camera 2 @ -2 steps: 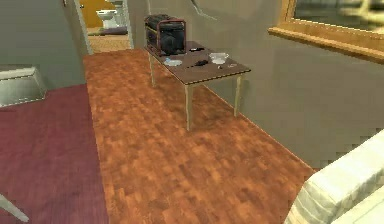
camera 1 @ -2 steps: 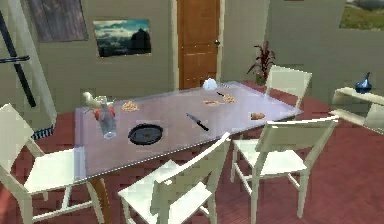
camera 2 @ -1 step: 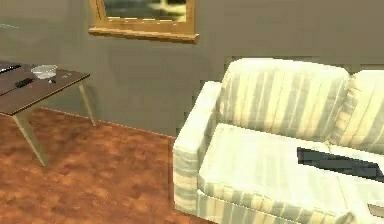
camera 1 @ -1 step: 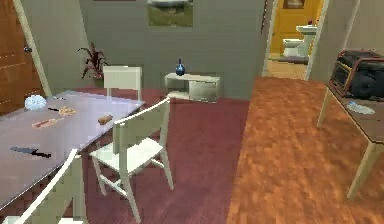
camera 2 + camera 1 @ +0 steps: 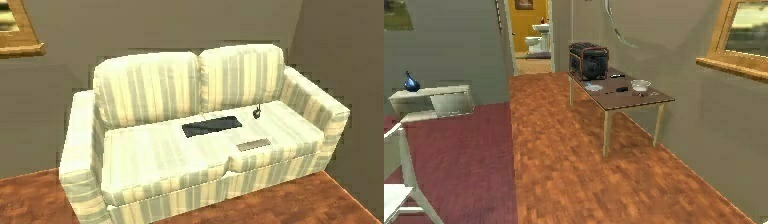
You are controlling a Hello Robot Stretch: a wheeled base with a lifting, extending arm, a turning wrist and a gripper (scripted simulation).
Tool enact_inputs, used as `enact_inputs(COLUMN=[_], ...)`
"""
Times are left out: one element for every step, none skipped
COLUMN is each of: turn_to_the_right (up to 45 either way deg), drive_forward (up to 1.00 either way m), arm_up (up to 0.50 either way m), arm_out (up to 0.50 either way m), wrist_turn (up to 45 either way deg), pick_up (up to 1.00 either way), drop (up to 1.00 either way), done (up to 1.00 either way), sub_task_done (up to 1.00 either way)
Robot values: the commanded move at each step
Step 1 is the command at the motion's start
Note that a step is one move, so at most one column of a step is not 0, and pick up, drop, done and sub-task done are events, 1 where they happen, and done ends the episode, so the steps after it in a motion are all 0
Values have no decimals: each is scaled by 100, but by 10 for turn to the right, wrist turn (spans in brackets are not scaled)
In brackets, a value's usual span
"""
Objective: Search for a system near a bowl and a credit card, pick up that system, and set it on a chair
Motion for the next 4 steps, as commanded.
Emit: enact_inputs(turn_to_the_right=[0, 180, 0, -450], drive_forward=[45, 0, 85, 0], arm_up=[0, 0, 0, 0], arm_out=[0, 0, 0, 0], wrist_turn=[0, 0, 0, 0], pick_up=[0, 0, 0, 0], drop=[0, 0, 0, 0], done=[0, 0, 0, 0], sub_task_done=[0, 0, 0, 0])
